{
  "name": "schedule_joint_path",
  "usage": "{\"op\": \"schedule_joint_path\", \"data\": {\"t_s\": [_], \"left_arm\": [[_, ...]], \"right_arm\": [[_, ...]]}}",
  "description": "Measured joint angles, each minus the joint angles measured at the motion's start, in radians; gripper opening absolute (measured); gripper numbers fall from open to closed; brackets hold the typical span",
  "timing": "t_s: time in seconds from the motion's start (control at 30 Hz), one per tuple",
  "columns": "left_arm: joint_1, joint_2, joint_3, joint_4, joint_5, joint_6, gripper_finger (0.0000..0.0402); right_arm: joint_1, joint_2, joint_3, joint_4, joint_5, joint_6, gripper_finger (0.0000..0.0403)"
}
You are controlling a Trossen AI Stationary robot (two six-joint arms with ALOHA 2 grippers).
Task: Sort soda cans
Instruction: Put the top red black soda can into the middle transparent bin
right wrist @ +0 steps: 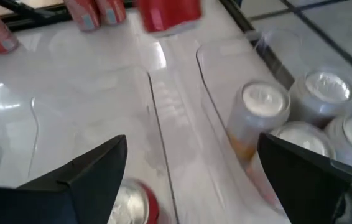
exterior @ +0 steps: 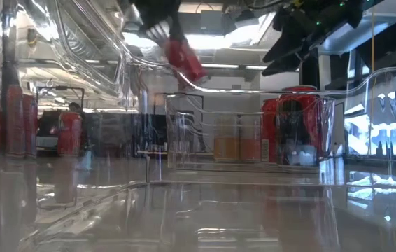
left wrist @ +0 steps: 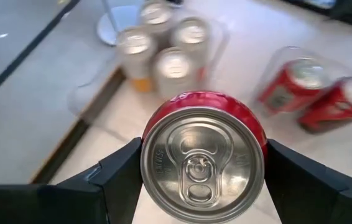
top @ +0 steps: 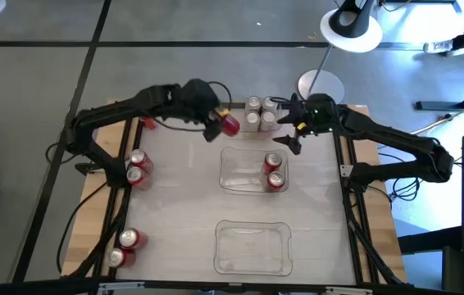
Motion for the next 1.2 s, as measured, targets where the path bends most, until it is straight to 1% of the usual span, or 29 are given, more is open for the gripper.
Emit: {"op": "schedule_joint_path", "data": {"t_s": [0.17, 0.3, 0.4, 0.6, 0.7, 0.77, 1.07, 1.2], "left_arm": [[-0.098, 0.0, 0.0, 0.075, 0.001, -0.074, 0.0275], [-0.161, 0.016, 0.002, 0.097, -0.015, -0.117, 0.0275], [-0.204, 0.047, 0.002, 0.079, -0.017, -0.154, 0.0275], [-0.274, 0.108, 0.001, 0.082, -0.012, -0.166, 0.0274], [-0.282, 0.141, 0.001, 0.075, -0.035, -0.16, 0.0274], [-0.28, 0.167, 0.001, 0.073, -0.047, -0.149, 0.0274], [-0.229, 0.31, 0.001, 0.094, -0.046, -0.103, 0.0274], [-0.215, 0.357, 0.0, 0.13, -0.008, -0.093, 0.0274]], "right_arm": [[0.0, -0.026, 0.0, -0.1, 0.0, 0.011, 0.036], [0.027, -0.039, -0.022, -0.103, -0.004, 0.05, 0.036], [0.071, -0.043, -0.033, -0.106, 0.037, 0.063, 0.036], [0.163, -0.043, -0.039, -0.095, 0.145, 0.106, 0.036], [0.194, -0.043, -0.039, -0.09, 0.208, 0.108, 0.036], [0.205, -0.043, -0.039, -0.088, 0.231, 0.116, 0.036], [0.211, -0.043, -0.039, -0.05, 0.248, 0.129, 0.036], [0.211, -0.043, -0.039, -0.045, 0.248, 0.128, 0.036]]}}
